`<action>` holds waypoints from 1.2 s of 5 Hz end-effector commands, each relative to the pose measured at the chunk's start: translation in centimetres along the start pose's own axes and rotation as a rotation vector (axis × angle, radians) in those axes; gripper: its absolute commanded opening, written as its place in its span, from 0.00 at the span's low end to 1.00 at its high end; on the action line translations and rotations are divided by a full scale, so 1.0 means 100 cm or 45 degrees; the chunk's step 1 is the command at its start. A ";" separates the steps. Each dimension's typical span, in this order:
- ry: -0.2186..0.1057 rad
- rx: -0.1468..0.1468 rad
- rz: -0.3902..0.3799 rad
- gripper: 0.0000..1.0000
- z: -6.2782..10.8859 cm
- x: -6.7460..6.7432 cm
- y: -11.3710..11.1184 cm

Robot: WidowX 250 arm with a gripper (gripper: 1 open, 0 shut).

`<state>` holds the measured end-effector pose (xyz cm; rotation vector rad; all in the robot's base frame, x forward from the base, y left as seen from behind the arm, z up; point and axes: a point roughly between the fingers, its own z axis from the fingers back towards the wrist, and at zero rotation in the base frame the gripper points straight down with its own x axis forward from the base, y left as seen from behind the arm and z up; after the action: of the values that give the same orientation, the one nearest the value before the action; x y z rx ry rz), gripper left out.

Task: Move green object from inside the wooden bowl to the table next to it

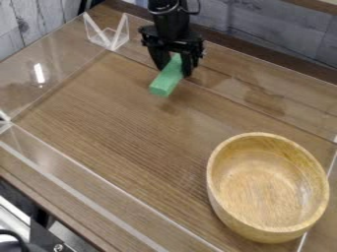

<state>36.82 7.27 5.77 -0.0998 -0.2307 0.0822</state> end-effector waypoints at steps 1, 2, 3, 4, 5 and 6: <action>-0.085 0.022 0.067 1.00 0.017 0.013 0.008; -0.074 0.042 0.099 1.00 0.017 0.012 0.006; -0.063 0.064 0.128 1.00 0.015 0.012 0.004; -0.048 0.071 0.101 1.00 0.005 0.008 0.006; -0.034 0.075 0.075 1.00 -0.004 0.006 0.008; -0.021 0.080 0.050 1.00 -0.013 0.003 0.009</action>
<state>36.76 8.03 2.96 -0.0535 -0.1969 0.1483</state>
